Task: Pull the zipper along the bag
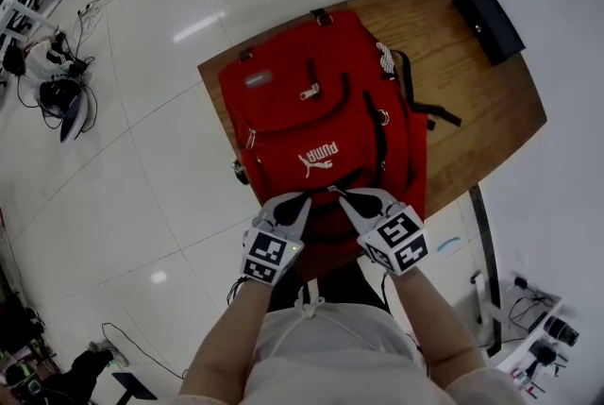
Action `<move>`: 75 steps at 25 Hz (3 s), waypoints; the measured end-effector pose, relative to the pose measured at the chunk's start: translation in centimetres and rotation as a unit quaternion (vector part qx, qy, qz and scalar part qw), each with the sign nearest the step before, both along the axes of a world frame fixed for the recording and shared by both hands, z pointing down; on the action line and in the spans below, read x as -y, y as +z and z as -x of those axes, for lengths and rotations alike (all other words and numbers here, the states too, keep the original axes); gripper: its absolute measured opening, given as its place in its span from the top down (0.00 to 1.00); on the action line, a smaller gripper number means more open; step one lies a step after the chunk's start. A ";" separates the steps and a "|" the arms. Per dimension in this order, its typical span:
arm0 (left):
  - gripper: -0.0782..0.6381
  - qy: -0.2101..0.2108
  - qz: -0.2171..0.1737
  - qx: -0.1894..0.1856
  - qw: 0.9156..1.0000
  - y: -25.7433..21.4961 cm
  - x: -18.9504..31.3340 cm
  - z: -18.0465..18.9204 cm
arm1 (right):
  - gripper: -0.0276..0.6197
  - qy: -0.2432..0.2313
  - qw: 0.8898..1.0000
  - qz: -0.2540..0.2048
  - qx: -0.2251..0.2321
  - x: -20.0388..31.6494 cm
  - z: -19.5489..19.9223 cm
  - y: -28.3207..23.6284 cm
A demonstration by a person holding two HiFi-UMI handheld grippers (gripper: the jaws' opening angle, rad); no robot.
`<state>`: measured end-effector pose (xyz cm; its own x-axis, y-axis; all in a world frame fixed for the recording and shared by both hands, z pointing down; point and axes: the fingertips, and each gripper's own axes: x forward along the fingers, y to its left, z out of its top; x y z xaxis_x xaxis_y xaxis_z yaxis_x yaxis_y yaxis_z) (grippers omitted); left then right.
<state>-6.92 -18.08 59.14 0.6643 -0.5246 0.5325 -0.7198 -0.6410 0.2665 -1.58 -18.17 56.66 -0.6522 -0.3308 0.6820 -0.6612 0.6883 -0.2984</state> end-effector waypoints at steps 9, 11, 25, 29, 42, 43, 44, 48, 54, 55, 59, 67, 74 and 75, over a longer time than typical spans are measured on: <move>0.88 -0.027 -0.007 0.027 0.999 0.2 0.1 0.0 | 0.94 -0.018 0.999 -0.012 -0.025 1.5 -3.0 0.0; 0.88 -0.031 -0.009 0.026 0.999 0.1 0.1 0.0 | 0.94 -0.014 0.999 -0.014 -0.030 1.9 -3.7 0.0; 0.88 -0.073 -0.019 0.049 0.996 0.4 0.3 0.1 | 0.94 -0.041 0.998 -0.009 -0.055 4.3 -6.6 1.6; 0.88 -0.079 -0.012 0.048 0.996 0.3 0.3 0.1 | 0.94 -0.047 0.997 -0.007 -0.057 4.5 -6.7 2.0; 0.88 -0.150 -0.027 -0.006 0.988 -3.3 0.4 1.0 | 0.87 -0.059 0.994 -0.077 -0.045 4.1 -5.6 -1.9; 0.88 -0.155 -0.038 -0.011 0.987 -4.3 0.4 0.8 | 0.87 -0.059 0.993 -0.091 -0.035 4.1 -5.5 -2.7; 0.88 -0.158 -0.050 -0.014 0.986 -5.4 0.4 0.6 | 0.87 -0.061 0.992 -0.105 -0.020 4.1 -5.2 -3.6; 0.88 -0.172 -0.104 -0.025 0.979 -9.9 -0.2 -0.2 | 0.95 -0.070 0.986 -0.147 0.043 3.3 -4.4 -7.0; 0.88 -0.167 -0.145 -0.090 0.971 -16.2 -4.3 -1.6 | 0.95 -0.076 0.978 -0.184 0.064 0.0 -4.5 -10.0; 0.88 -0.167 -0.150 -0.098 0.970 -17.1 -5.4 -1.6 | 0.95 -0.079 0.977 -0.186 0.065 -0.9 -4.6 -10.2; 0.88 -0.171 -0.167 -0.101 0.966 -18.6 -10.4 -1.8 | 0.95 -0.080 0.977 -0.188 0.067 -5.3 -5.3 -10.8; 0.88 -0.186 -0.182 -0.141 0.955 -20.3 -22.2 -2.6 | 0.95 -0.083 0.971 -0.207 0.089 -16.7 -5.3 -12.9; 0.88 -0.182 -0.224 -0.131 0.949 -22.2 -31.5 -4.0 | 0.95 -0.102 0.951 -0.268 0.116 -26.4 -5.7 -16.5; 0.88 -0.181 -0.229 -0.130 0.948 -22.5 -32.6 -4.4 | 0.95 -0.104 0.950 -0.270 0.120 -27.6 -5.9 -16.7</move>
<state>-2.55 14.47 36.64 0.4752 -0.8791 0.0372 -0.8621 -0.4567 0.2196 4.34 9.47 39.91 -0.8568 -0.4370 0.2737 -0.4516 0.8921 0.0105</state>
